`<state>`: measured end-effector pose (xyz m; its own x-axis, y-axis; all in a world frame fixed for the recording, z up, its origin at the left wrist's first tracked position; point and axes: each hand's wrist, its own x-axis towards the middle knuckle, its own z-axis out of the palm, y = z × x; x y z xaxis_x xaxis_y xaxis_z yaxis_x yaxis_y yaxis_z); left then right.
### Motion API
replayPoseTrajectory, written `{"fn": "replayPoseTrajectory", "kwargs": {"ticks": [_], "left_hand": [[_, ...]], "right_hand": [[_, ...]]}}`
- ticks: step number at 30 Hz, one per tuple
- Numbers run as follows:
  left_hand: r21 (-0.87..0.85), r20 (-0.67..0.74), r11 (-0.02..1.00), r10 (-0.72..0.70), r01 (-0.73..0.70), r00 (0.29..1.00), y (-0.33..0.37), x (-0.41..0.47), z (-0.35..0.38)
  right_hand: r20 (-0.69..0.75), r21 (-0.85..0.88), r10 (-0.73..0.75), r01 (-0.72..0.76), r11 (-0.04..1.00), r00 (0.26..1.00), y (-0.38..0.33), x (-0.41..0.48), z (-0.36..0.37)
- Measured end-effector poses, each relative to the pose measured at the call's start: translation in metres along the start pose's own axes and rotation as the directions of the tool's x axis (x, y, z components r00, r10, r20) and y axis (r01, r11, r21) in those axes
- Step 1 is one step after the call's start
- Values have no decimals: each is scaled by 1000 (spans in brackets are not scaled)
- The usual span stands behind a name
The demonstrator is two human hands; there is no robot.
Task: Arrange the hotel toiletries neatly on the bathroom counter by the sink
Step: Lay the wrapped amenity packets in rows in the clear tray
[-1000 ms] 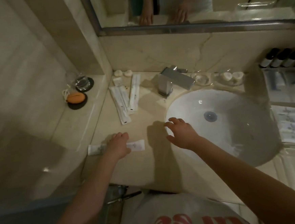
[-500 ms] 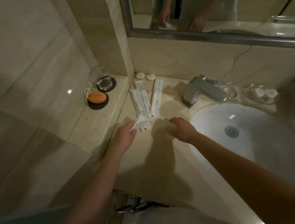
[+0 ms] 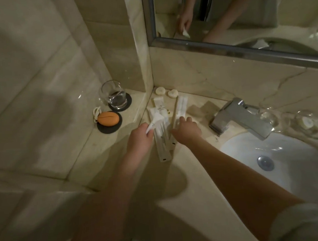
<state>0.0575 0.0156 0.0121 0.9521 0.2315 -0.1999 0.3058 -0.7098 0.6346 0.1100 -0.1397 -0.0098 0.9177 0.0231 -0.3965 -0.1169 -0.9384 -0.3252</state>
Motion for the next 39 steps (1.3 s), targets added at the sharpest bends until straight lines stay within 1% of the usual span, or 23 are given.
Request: {"fn": "replayPoseTrajectory", "kwargs": {"ticks": [3, 6, 10, 14, 16, 18, 21, 23, 25, 29, 31, 33, 36, 37, 39], "left_hand": [[4, 9, 1000, -10, 10, 1000, 0, 5, 6], [12, 34, 1000, -29, 28, 999, 1, 7, 10], [27, 57, 999, -34, 32, 998, 3, 8, 13], [-6, 75, 999, -41, 42, 996, 7, 1, 15], [-2, 78, 999, -39, 40, 996, 11, -4, 15], [8, 80, 999, -35, 35, 996, 16, -10, 16], [-6, 95, 999, -35, 35, 995, 30, -21, 16], [-29, 96, 999, -28, 31, 995, 38, -27, 19], [-53, 88, 998, -14, 19, 996, 47, -33, 23], [-57, 75, 997, 48, -44, 996, 71, -49, 31], [-56, 64, 995, 89, -86, 994, 84, -57, 37], [-60, 122, 991, 125, -119, 985, 96, -66, 45], [-124, 276, 985, 147, -117, 950, 118, -87, 64], [-143, 311, 982, 159, -120, 937, 125, -94, 72], [-162, 343, 979, 172, -122, 924, 139, -108, 88]], "right_hand": [[-28, -90, 22, -25, 996, 999, -6, 7, 6], [-42, -83, 64, -67, 994, 997, -7, 7, 9], [-61, -129, 42, -49, 990, 997, 3, 6, 7], [-57, -5, 88, -89, 996, 994, 28, 4, -3], [-25, 40, 68, -67, 997, 997, 42, 0, -7], [26, 138, 34, -37, 990, 999, 54, -5, -9], [52, 295, -11, -5, 955, 999, 71, -20, -12], [61, 425, -30, 1, 905, 998, 84, -38, -14], [63, 484, -41, 5, 875, 997, 98, -58, -19], [105, 415, -91, 39, 909, 990, 130, -98, -31], [132, 391, -92, 33, 920, 987, 149, -118, -38], [141, 392, -73, 12, 920, 987, 170, -137, -45], [131, 435, -43, -18, 900, 990, 200, -163, -52], [116, 426, -32, -21, 905, 993, 210, -170, -54], [80, 351, -13, -17, 936, 997, 230, -182, -58]]}}
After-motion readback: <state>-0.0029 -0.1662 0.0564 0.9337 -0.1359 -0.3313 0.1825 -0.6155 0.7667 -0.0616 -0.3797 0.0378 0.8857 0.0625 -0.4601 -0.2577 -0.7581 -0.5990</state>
